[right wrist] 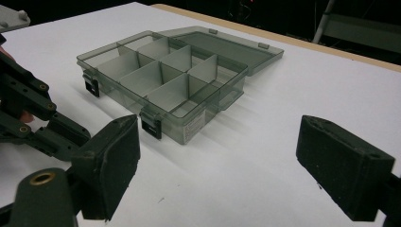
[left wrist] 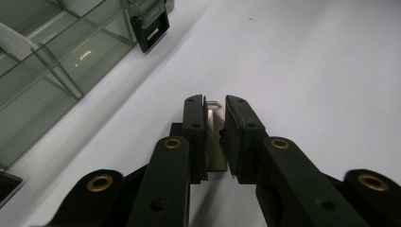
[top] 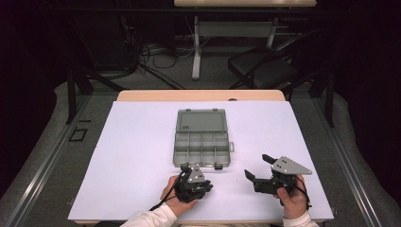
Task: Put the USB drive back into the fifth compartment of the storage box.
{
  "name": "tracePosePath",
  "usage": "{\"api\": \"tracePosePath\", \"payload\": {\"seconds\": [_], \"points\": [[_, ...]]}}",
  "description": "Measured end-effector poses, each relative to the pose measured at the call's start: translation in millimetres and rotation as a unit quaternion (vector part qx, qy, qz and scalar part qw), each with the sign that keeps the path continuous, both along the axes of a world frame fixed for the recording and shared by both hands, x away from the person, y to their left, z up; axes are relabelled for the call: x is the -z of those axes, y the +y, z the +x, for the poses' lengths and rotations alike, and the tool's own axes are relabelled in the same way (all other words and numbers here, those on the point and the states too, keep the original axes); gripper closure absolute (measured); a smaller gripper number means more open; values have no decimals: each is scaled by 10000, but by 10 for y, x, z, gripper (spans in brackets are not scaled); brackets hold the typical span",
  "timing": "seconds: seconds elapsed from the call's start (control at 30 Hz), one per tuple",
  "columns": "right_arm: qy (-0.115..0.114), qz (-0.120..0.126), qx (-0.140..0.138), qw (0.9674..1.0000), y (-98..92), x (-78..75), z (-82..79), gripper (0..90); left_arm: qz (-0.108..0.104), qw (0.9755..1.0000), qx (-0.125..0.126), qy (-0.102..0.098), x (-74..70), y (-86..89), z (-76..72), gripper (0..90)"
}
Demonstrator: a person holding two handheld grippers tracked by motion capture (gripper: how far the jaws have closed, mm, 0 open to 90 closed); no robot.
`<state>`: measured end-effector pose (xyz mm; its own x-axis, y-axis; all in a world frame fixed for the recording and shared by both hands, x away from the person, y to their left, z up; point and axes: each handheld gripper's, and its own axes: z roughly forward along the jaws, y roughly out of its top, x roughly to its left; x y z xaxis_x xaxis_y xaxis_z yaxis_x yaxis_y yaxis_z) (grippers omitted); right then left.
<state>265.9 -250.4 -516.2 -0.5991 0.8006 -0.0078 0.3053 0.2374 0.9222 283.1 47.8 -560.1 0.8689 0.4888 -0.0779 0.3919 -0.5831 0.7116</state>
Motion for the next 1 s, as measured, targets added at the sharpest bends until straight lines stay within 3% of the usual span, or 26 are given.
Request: {"api": "tracePosePath", "payload": {"seconds": [1.0], "points": [[30,-3,-1,10000,-5,1,4,141,-373,9990,-236,93,-146,152,72,789]]}}
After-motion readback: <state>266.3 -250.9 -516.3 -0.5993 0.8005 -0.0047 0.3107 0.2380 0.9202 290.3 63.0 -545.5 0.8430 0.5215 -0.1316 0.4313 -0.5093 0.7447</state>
